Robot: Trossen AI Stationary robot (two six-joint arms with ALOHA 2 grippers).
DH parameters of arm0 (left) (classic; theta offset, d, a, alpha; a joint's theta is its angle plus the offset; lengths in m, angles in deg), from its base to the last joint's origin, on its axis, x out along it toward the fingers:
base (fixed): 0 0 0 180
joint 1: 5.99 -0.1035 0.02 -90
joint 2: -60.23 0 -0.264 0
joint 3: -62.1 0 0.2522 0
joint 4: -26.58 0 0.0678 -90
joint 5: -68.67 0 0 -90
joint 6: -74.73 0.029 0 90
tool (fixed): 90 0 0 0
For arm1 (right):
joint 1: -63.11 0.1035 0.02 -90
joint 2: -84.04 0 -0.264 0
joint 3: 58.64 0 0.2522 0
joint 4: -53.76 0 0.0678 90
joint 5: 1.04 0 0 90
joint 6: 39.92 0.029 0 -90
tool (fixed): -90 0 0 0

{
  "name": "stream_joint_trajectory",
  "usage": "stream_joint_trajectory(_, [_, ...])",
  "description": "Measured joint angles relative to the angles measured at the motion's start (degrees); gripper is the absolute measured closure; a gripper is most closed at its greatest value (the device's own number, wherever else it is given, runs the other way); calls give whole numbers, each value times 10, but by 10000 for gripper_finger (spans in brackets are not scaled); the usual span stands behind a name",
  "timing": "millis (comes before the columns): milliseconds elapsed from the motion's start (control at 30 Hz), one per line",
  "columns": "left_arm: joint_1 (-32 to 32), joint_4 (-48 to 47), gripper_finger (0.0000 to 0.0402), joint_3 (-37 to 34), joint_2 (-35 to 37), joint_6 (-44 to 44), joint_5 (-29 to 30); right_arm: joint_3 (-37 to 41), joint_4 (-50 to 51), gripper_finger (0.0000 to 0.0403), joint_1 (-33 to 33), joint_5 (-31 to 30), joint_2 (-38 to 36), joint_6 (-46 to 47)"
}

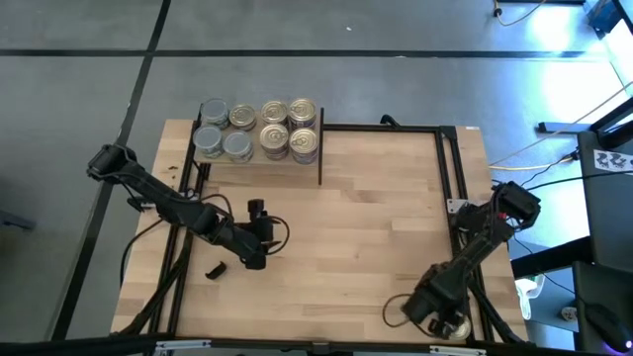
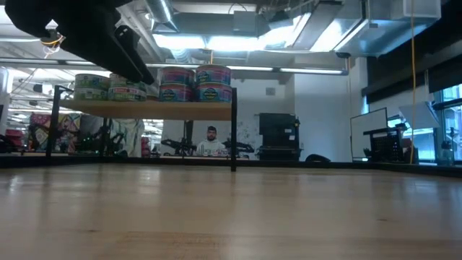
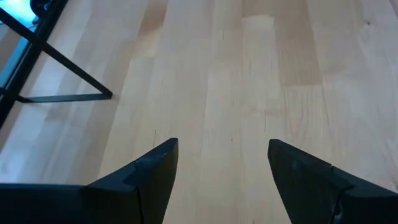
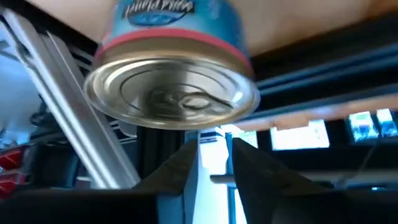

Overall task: Stack canned seafood by type on shelf
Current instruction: Stack the blue tuna can on top of the blue tuna can on the shelf

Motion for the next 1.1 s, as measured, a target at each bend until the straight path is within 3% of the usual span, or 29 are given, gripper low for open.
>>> stream_joint_trajectory(267, [0, 6, 155, 0, 0, -1, 4, 26, -44, 321, -8, -100, -4, -32])
stream_joint_trajectory(600, [0, 6, 155, 0, 0, -12, 7, 3, -61, 322, -131, -221, -4, -124])
stream_joint_trajectory(733, [0, 6, 155, 0, 0, -13, 7, 2, -122, 322, -182, -270, -6, -152])
stream_joint_trajectory(967, [0, 6, 155, 0, 0, -16, 7, 4, -277, 323, -255, -437, -4, -227])
stream_joint_trajectory(1100, [0, 6, 155, 0, 0, -17, 7, 7, -343, 323, -289, -494, 0, -289])
